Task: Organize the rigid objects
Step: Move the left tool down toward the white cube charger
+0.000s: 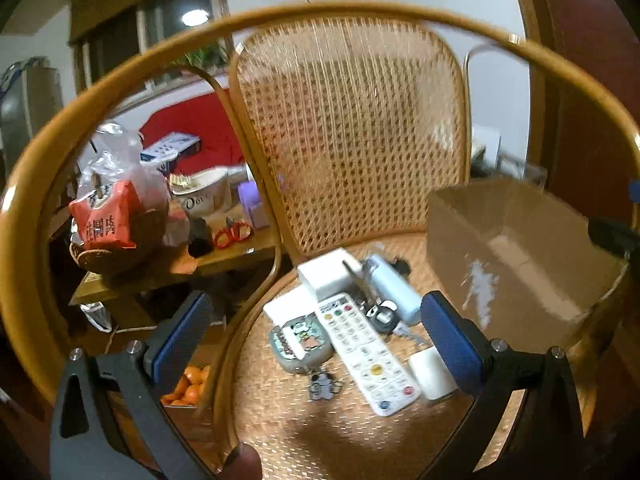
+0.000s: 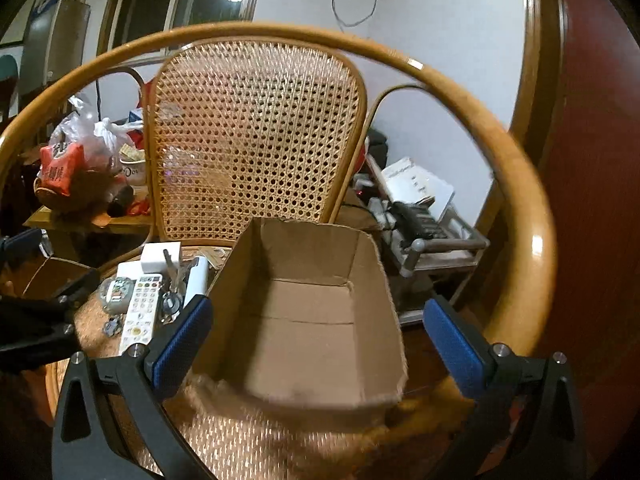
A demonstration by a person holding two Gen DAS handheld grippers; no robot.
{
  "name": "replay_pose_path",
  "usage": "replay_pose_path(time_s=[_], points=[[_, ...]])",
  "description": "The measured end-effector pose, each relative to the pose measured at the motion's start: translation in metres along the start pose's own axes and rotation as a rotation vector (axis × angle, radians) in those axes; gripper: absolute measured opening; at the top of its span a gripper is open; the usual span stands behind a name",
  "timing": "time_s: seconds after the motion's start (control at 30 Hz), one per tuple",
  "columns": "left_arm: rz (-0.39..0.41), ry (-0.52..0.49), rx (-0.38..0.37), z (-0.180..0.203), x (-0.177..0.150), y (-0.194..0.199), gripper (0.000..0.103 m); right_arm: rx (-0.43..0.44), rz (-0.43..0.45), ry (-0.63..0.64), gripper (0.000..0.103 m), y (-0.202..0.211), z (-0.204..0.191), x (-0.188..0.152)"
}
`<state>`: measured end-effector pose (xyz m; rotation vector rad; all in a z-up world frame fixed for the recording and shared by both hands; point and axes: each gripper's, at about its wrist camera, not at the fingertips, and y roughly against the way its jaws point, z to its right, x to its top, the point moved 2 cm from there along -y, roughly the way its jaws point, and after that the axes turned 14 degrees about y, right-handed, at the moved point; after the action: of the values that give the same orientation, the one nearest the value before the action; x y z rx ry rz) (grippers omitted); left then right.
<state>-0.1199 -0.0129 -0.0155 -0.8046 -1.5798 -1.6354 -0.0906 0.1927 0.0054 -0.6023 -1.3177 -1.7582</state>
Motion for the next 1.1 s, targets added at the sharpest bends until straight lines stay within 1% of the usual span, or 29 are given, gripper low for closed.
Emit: replay_pose_path(time_s=[0.03,0.1,0.13,0.17,0.2,0.23,0.3,0.37,0.43,0.5,0.6,0.67,0.73,0.8,0.83,0.9,0.97,1.03,1.1], points=[[-0.018,0.009,-0.015,-0.002,0.003,-0.006,0.103,0.007,-0.007,-0.009,0.103,-0.007,0.002,0.0],[-0.071,0.045,-0.106,-0.007,0.011,-0.023,0.103,0.0,-0.036,-0.023,0.103,-0.022,0.005,0.0],[-0.101,0.049,-0.125,-0.009,0.013,-0.033,0.103,-0.003,-0.048,-0.035,0.103,-0.028,0.006,-0.002],[-0.119,0.046,-0.115,-0.01,0.016,-0.044,0.103,-0.002,-0.056,-0.044,0.103,-0.032,0.008,-0.005],[-0.119,0.045,-0.102,-0.011,0.018,-0.05,0.103,-0.011,-0.071,-0.054,0.103,-0.038,0.01,-0.008],[-0.115,0.049,-0.108,-0.013,0.02,-0.055,0.103,-0.024,-0.091,-0.065,0.103,-0.044,0.012,-0.012],[-0.131,0.049,-0.144,-0.012,0.021,-0.068,0.103,-0.012,-0.114,-0.076,0.103,-0.053,0.013,-0.016],[-0.148,0.011,-0.143,-0.005,0.022,-0.08,0.103,-0.012,-0.144,-0.084,0.103,-0.062,0.012,-0.02],[-0.164,-0.014,-0.145,-0.001,0.02,-0.09,0.103,-0.044,-0.148,-0.068,0.103,-0.067,0.01,-0.021],[-0.19,-0.031,-0.164,0.005,0.018,-0.1,0.103,-0.049,-0.163,-0.078,0.103,-0.069,0.012,-0.021],[-0.208,-0.077,-0.141,0.011,0.02,-0.115,0.103,-0.071,-0.178,-0.084,0.103,-0.071,0.017,-0.022],[-0.198,-0.099,-0.117,0.01,0.025,-0.124,0.103,-0.096,-0.18,-0.097,0.093,-0.07,0.021,-0.023],[-0.188,-0.106,-0.101,0.005,0.032,-0.134,0.103,-0.109,-0.203,-0.099,0.091,-0.069,0.025,-0.022],[-0.193,-0.096,-0.092,-0.002,0.036,-0.142,0.103,-0.103,-0.224,-0.12,0.088,-0.075,0.03,-0.025],[-0.201,-0.083,-0.091,-0.005,0.036,-0.147,0.103,-0.113,-0.229,-0.115,0.086,-0.075,0.029,-0.026],[-0.22,-0.063,-0.097,-0.009,0.035,-0.152,0.103,-0.139,-0.235,-0.087,0.086,-0.077,0.025,-0.026],[-0.239,-0.061,-0.103,-0.008,0.033,-0.154,0.103,-0.124,-0.272,-0.095,0.087,-0.085,0.025,-0.033],[-0.242,-0.077,-0.106,-0.005,0.031,-0.155,0.103,-0.129,-0.27,-0.1,0.087,-0.087,0.025,-0.035],[-0.24,-0.087,-0.109,-0.004,0.031,-0.154,0.103,-0.124,-0.258,-0.094,0.08,-0.085,0.024,-0.033]])
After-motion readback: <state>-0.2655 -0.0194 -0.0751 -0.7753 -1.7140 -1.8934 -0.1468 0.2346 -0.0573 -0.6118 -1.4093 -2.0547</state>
